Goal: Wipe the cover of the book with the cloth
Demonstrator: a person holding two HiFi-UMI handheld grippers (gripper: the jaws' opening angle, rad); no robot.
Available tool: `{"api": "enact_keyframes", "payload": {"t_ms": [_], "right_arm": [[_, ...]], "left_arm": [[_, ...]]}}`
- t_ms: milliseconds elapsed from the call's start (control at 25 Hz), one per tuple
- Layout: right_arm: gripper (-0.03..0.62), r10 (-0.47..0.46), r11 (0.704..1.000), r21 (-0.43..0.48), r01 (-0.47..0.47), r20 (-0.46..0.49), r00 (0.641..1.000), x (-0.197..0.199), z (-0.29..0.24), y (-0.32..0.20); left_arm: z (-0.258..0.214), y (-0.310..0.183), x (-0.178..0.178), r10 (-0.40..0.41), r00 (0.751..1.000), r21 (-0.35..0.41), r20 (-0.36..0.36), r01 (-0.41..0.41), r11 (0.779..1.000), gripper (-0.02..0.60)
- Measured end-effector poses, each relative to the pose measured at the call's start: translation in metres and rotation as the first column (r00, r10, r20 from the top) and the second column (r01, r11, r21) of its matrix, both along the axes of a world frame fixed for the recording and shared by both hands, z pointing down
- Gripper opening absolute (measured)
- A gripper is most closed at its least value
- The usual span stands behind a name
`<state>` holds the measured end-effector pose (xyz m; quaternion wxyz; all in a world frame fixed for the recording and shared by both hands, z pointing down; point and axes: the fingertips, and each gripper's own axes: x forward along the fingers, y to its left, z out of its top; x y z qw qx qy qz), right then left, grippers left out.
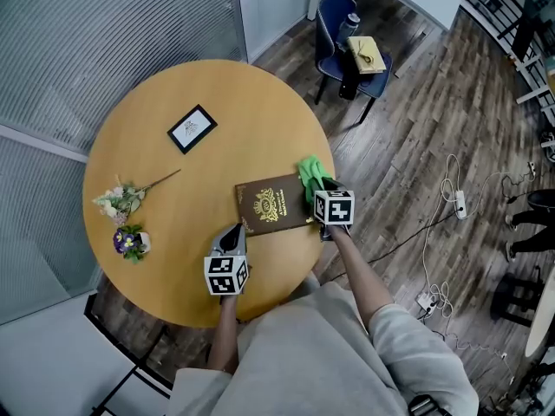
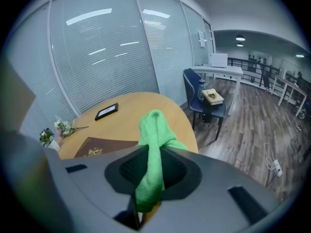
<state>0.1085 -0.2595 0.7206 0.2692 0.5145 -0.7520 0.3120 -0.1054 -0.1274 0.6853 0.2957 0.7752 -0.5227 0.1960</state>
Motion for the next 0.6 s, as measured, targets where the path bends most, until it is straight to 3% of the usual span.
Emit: {"api": "enact_keyframes", "payload": {"t_ms": [400, 600], "right_arm": [[0.071, -0.018, 0.995, 0.096, 0.016, 0.019, 1.000, -0.010, -0.041, 0.003], [0.072, -0.047, 0.990, 0.137, 0.034, 0.087, 0.995, -0.046, -0.070, 0.010]], "left_arm": [[-0.003, 0.002, -0.009, -0.018, 1.000, 0.008, -0.003, 0.018, 1.000, 0.006], [-0.004, 0.001, -0.018, -0.037, 0.999, 0.010, -0.007, 0.037, 0.999, 0.006]]}}
